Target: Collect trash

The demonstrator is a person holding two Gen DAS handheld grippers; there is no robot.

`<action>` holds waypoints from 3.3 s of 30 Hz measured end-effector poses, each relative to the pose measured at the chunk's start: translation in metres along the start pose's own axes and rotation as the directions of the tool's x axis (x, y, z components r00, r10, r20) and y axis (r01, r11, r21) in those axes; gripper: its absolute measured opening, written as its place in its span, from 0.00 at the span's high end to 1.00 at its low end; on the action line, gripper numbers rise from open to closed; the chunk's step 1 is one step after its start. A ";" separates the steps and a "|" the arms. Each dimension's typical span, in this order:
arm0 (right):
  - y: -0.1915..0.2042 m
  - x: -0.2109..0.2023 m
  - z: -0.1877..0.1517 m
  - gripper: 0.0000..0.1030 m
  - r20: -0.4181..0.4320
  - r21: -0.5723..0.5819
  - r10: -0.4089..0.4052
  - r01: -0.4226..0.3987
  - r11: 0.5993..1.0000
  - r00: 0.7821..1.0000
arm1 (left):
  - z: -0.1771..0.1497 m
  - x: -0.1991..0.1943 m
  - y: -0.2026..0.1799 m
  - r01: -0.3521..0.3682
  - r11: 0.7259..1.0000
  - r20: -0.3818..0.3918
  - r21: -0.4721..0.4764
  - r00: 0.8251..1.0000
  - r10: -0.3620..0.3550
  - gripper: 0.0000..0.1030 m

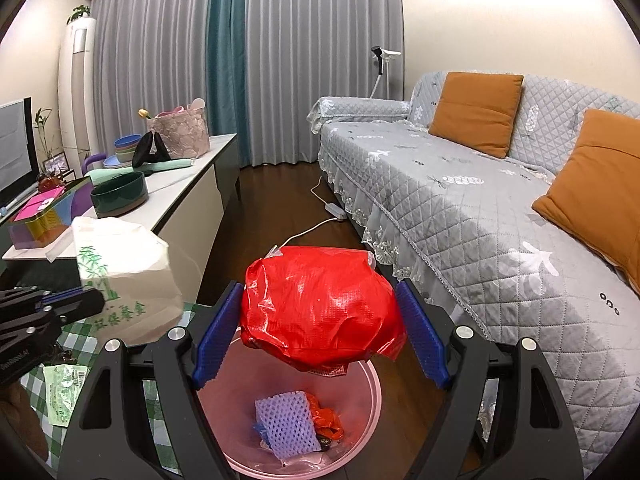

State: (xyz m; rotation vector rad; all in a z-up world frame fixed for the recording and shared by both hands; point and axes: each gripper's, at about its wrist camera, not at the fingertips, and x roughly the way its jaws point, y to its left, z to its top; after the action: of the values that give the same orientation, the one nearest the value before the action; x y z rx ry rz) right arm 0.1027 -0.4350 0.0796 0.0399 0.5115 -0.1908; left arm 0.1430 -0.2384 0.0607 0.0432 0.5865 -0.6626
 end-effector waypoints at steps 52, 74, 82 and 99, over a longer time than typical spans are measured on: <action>0.114 -0.045 -0.006 0.52 -0.020 0.005 0.357 -0.357 0.934 0.934 | -0.074 -0.219 0.142 -0.319 0.928 0.073 -0.192 0.938 0.338 0.91; 0.232 0.023 -0.071 0.53 -0.340 -0.026 0.504 -0.544 0.839 0.794 | -0.110 -0.230 0.204 -0.409 0.848 0.024 -0.337 0.897 0.442 0.93; 0.258 0.045 -0.114 0.53 -0.487 -0.059 0.484 -0.579 0.813 0.728 | -0.113 -0.211 0.215 -0.422 0.840 -0.010 -0.341 0.895 0.446 0.93; 0.233 0.037 -0.086 0.98 -0.420 0.017 0.572 -0.624 0.781 0.704 | -0.131 -0.162 0.230 -0.457 0.821 -0.124 -0.343 0.888 0.443 0.93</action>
State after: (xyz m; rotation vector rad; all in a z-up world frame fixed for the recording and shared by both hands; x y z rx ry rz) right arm 0.1380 -0.2050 -0.0156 0.1227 0.9007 0.5153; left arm 0.1114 0.0646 0.0029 -0.1503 0.6997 -0.0817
